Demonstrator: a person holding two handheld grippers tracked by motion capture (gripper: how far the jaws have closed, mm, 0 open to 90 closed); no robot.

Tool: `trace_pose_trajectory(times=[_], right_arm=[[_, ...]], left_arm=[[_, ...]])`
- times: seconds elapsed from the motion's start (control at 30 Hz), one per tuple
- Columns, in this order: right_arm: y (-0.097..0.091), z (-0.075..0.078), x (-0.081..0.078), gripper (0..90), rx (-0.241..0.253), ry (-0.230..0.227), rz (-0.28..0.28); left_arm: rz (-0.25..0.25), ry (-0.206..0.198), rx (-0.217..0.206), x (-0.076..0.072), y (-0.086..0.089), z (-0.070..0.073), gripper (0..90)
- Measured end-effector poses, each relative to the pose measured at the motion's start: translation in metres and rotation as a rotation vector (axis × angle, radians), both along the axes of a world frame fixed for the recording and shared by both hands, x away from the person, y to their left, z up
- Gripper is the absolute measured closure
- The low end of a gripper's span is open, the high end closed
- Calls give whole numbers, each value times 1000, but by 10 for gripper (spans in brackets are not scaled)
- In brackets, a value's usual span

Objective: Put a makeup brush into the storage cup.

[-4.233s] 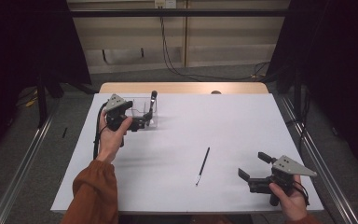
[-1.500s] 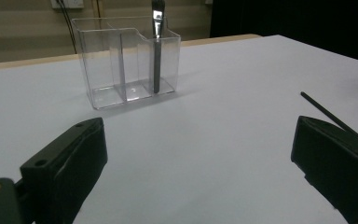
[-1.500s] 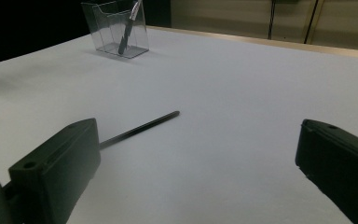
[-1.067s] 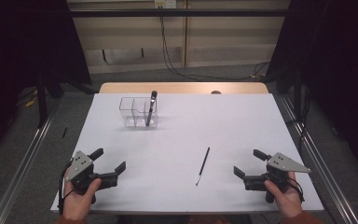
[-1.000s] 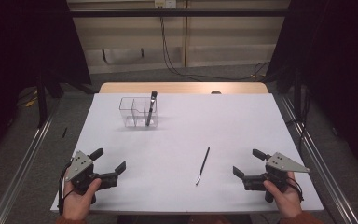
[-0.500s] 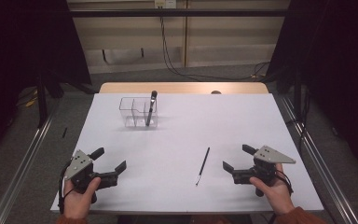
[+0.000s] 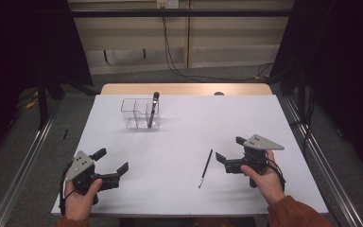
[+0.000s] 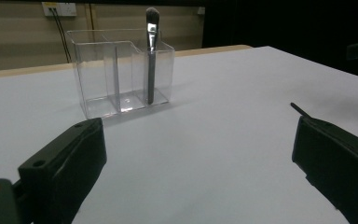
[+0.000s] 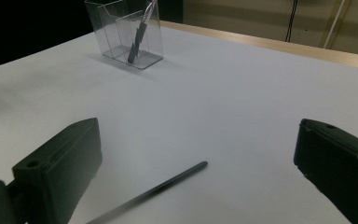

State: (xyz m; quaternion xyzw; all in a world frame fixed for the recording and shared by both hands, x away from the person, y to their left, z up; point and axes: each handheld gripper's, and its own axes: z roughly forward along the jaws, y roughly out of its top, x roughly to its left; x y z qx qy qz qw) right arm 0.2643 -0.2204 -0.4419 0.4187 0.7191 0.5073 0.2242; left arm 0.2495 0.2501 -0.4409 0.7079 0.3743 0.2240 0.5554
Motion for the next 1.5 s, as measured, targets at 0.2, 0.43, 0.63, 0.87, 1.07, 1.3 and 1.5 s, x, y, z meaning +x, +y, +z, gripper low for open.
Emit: trace_pose_trajectory(times=[0.2, 0.43, 0.63, 0.87, 1.07, 1.3, 1.5], right_arm=[[11, 3, 11, 10, -25, -3, -20], [21, 5, 21, 10, -46, 43, 2], [24, 10, 27, 17, -70, 99, 9], [31, 11, 34, 29, -153, 213, 32], [38, 14, 42, 60, -215, 341, 68], [50, 13, 49, 67, -282, 489, 74], [57, 11, 55, 64, -352, 593, 61]], left_arm=[[21, -2, -4, 1, 2, 0, 30], [22, -5, 12, 2, 2, 0, 30], [32, -6, 20, 4, 5, 0, 30], [27, -8, 31, 4, 4, 1, 30], [24, -15, 37, 3, 3, 1, 30], [18, -24, 57, 3, 3, 2, 30], [7, -21, 63, 3, 1, 1, 30]])
